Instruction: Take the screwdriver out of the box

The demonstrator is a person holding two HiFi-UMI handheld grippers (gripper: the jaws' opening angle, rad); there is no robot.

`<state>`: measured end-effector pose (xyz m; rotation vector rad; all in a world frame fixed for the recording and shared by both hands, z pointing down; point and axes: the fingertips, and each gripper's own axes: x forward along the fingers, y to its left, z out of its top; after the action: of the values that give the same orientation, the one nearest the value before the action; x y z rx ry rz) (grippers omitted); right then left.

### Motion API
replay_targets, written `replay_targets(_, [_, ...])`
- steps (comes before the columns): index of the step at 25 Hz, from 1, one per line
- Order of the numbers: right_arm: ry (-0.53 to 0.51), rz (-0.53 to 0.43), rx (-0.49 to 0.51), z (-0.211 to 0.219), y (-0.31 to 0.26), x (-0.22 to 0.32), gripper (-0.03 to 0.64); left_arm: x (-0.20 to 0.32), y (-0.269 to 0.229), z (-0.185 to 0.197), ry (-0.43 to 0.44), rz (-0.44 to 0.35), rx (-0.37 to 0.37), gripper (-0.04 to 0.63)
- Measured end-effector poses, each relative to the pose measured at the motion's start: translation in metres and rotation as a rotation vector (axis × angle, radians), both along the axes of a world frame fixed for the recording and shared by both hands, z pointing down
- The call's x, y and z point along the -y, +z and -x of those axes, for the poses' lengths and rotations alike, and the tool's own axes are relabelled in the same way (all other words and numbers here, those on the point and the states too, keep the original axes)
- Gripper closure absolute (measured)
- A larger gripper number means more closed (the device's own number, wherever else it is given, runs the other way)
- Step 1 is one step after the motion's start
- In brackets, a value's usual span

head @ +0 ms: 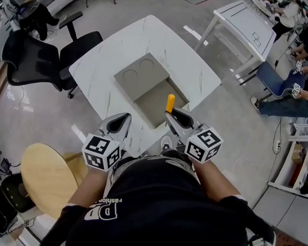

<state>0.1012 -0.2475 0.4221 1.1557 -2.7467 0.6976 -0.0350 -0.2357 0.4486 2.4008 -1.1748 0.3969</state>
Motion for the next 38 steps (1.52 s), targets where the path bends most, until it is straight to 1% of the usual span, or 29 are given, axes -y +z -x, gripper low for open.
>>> replay_targets(15, [0.011,0.006,-0.012,-0.0015,0.0035,0.0024,0.540,0.0001,-0.0025,-0.0022,0.008,-0.017,-0.005,0.537])
replay_targets(25, [-0.002,0.003,-0.023,-0.0003,0.0023,-0.0003,0.540,-0.0006,-0.0050,-0.0077,0.021,-0.020,-0.001,0.537])
replay_targets(38, [-0.021,0.004,-0.040,0.0039,0.0047,-0.0018,0.540,-0.0026,-0.0046,-0.0057,0.019,-0.020,0.002,0.537])
